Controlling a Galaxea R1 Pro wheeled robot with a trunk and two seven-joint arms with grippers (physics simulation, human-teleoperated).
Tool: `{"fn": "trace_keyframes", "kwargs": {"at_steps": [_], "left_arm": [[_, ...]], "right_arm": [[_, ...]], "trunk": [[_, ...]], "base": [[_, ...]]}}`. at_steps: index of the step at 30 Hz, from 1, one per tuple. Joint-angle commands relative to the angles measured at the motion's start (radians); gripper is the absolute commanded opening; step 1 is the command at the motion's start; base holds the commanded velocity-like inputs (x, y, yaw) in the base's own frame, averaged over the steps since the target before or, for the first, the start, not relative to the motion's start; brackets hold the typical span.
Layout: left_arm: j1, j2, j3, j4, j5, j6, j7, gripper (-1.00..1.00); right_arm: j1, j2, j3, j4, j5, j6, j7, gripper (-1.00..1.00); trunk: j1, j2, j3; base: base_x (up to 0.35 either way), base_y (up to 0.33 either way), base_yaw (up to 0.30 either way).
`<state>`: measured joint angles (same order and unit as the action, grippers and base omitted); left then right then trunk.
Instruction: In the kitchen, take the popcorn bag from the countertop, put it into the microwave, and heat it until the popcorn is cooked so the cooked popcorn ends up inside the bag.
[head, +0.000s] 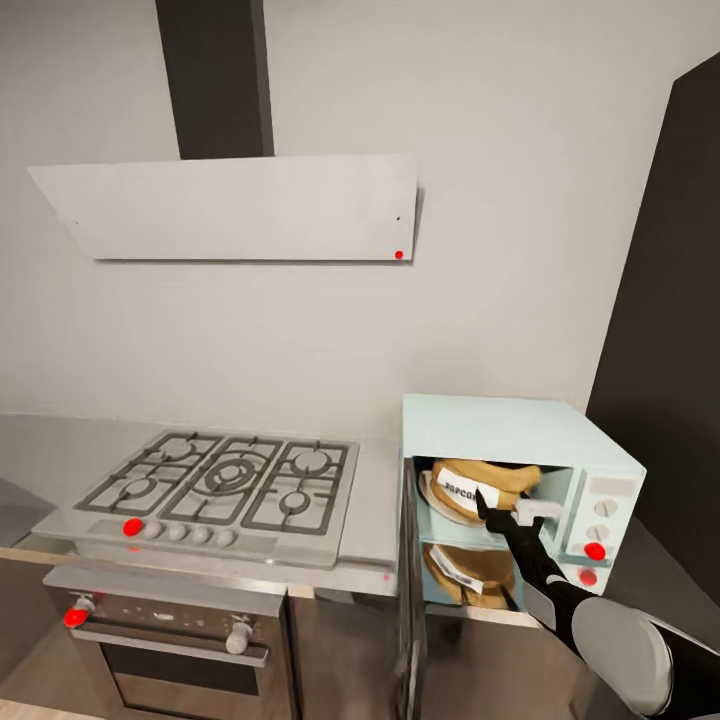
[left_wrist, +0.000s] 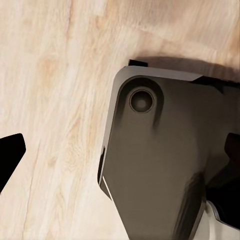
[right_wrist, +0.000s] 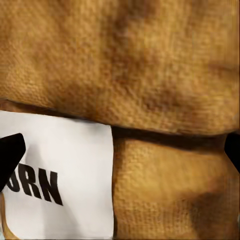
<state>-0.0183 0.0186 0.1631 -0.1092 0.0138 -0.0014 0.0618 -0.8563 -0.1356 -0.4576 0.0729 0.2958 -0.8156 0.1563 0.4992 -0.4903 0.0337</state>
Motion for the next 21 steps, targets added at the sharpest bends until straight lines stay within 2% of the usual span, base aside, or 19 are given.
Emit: {"fn": "trace_keyframes", "kwargs": {"at_steps": [1,8,14,21], "left_arm": [[0.0,0.0,0.003,0.0,0.002,0.0,0.001,1.0],[0.0,0.0,0.003,0.0,0.002,0.0,0.001,1.0],[0.0,0.0,0.003,0.0,0.002,0.0,0.001,1.0],[0.0,-0.002,0.003,0.0,0.002,0.0,0.001,1.0]], "right_arm": [[-0.001,-0.001,-0.008,0.004,0.003,-0.007,0.005,1.0],[-0.001,-0.001,-0.008,0.004,0.003,-0.01,0.005,1.0],[-0.001,-0.001,-0.008,0.004,0.003,-0.01,0.005,1.0],[-0.001,-0.001,-0.008,0.004,0.003,-0.01,0.005,1.0]], "trunk": [[0.001,-0.001,0.0],[0.001,-0.001,0.0],[0.001,-0.001,0.0],[0.001,-0.001,0.0]], "base": [[0.091,0.027,0.0],[0.124,0.005,0.0],[0.015,0.0,0.0],[-0.246,0.0,0.0]]}}
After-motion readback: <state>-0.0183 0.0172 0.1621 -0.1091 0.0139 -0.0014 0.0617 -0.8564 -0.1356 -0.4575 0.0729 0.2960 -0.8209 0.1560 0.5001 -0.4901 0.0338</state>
